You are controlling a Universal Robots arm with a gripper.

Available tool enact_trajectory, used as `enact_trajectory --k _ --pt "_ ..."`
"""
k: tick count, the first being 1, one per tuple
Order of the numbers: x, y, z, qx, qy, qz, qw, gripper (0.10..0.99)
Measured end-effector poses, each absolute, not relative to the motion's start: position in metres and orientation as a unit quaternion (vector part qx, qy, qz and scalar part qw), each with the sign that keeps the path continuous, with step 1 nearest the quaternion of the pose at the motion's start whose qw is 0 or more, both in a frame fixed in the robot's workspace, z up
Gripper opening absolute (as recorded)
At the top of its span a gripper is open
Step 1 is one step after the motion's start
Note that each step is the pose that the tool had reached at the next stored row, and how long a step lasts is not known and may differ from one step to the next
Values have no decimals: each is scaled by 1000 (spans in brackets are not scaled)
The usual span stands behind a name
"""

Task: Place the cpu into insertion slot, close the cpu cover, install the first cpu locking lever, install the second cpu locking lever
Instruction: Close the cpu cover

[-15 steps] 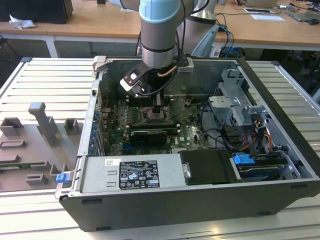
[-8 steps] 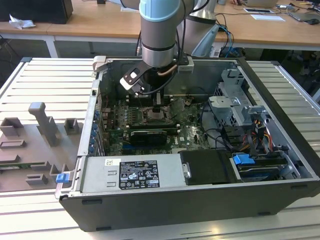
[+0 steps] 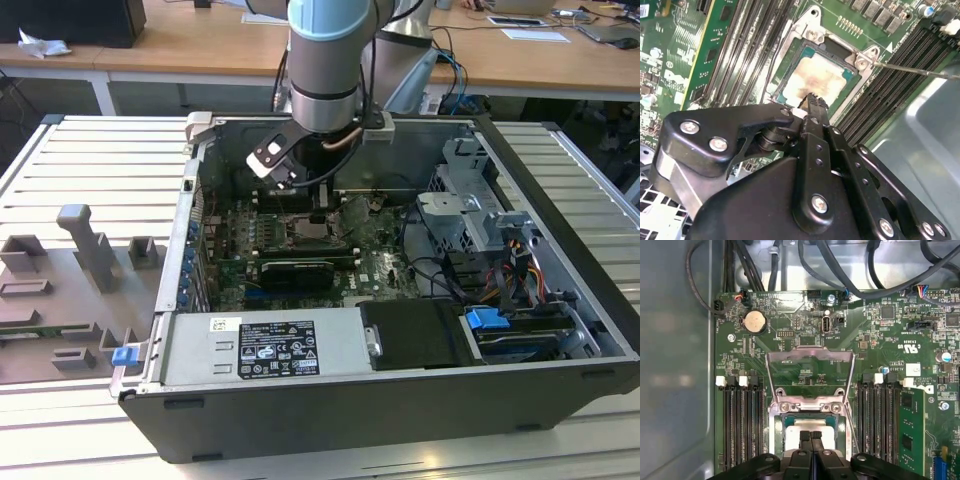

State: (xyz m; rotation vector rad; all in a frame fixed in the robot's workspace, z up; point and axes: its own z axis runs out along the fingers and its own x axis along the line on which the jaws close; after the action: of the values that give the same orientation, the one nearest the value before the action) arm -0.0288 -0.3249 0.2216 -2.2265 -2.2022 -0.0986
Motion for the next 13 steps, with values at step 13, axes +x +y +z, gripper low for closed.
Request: enact_trajectory --k 13 --pt "-16 -325 256 -711 -703 -31 5 106"
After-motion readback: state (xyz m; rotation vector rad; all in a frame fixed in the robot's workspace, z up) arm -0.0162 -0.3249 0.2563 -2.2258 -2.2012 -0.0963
